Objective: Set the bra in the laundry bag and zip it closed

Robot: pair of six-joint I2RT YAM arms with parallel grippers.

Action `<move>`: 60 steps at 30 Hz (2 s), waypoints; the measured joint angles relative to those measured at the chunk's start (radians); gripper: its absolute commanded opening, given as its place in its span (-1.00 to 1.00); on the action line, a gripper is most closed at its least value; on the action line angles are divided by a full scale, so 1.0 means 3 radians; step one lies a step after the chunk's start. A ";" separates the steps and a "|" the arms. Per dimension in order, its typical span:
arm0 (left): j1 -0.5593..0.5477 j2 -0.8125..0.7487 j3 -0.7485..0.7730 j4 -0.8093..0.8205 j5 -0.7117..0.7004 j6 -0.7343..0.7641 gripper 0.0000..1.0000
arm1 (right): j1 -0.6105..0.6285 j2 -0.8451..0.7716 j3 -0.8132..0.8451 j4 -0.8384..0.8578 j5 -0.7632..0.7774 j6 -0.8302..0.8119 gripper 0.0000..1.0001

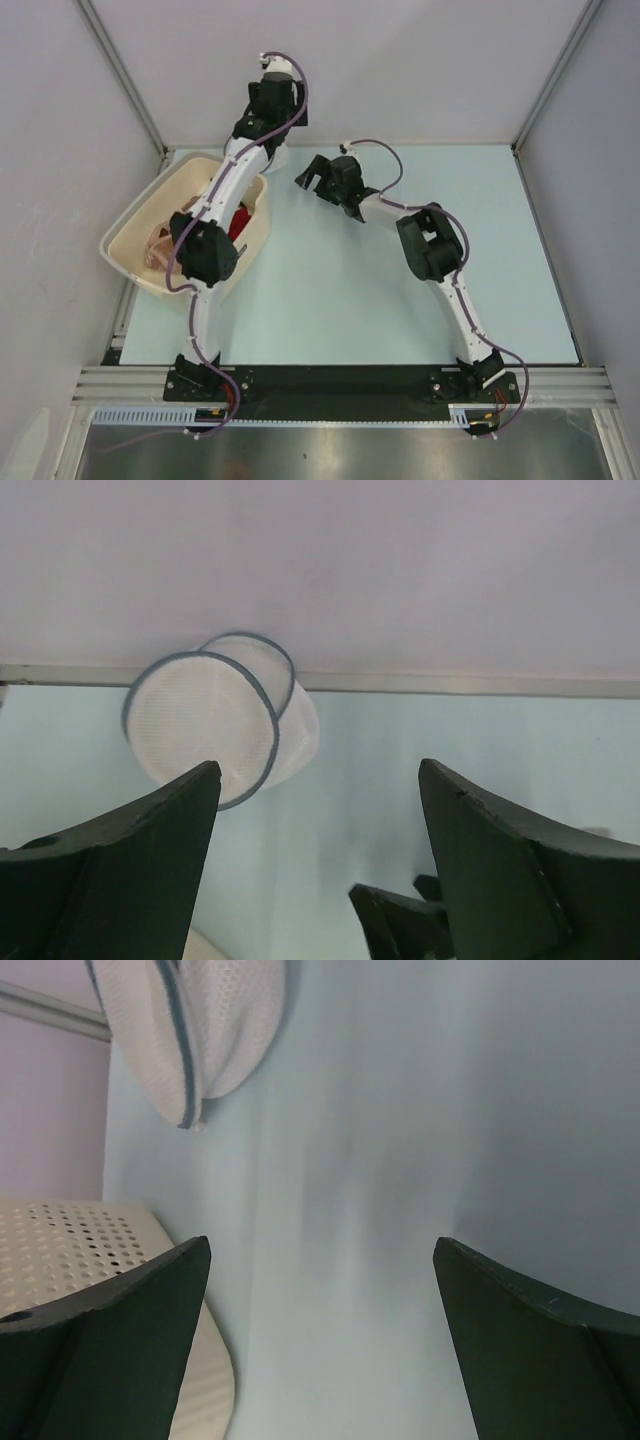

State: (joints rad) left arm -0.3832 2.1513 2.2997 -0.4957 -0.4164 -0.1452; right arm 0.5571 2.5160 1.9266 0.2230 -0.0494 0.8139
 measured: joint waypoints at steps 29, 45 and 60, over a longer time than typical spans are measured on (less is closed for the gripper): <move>0.0281 0.1044 0.0196 0.0090 0.0020 -0.0839 0.64 | -0.0575 -0.2093 -0.2608 0.0123 -0.0346 0.0118 0.99; 0.0460 0.1403 0.0251 0.0200 0.0067 -0.1380 0.54 | -0.0708 -0.2185 -0.2815 0.0228 -0.0530 0.0278 0.99; 0.0824 0.1699 0.0498 -0.0019 0.0656 -0.2055 -0.71 | -0.0712 -0.2185 -0.2814 0.0300 -0.0617 0.0406 0.99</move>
State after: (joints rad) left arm -0.1360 2.6610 2.4493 -0.5014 -0.2195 -0.7616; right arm 0.3435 1.8606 1.0824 0.3130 -0.2344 0.9356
